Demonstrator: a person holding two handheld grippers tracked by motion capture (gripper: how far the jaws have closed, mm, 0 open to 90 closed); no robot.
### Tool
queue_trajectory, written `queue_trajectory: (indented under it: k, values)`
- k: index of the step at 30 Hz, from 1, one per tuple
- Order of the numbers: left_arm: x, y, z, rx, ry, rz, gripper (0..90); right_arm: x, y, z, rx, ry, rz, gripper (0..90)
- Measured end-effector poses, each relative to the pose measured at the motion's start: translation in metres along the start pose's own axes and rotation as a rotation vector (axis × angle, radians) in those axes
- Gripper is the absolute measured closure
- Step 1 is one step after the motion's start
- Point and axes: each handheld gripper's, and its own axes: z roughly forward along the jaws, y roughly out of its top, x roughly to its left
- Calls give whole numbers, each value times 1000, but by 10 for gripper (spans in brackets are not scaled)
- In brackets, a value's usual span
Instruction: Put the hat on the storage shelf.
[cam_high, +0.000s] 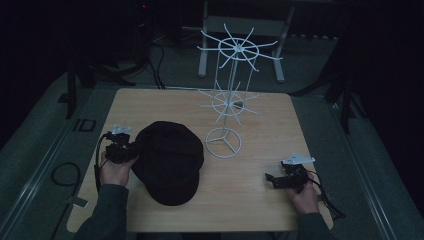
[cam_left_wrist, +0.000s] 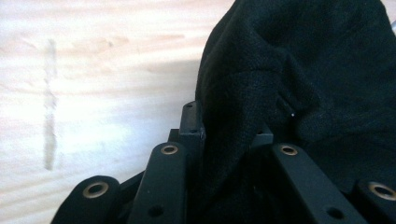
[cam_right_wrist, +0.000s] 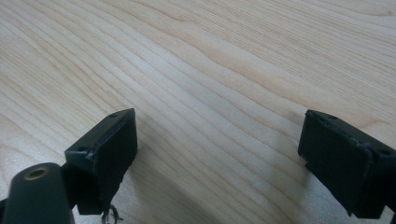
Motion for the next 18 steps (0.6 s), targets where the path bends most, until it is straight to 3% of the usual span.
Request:
queue_trajectory:
  k: [6,18]
  values:
    - [3,8,-11,-34,-9,10,762,0,0,0,1,0,0,117]
    - [7,17,-27,-101,-81,45,760,0,0,0,0,0,0,117]
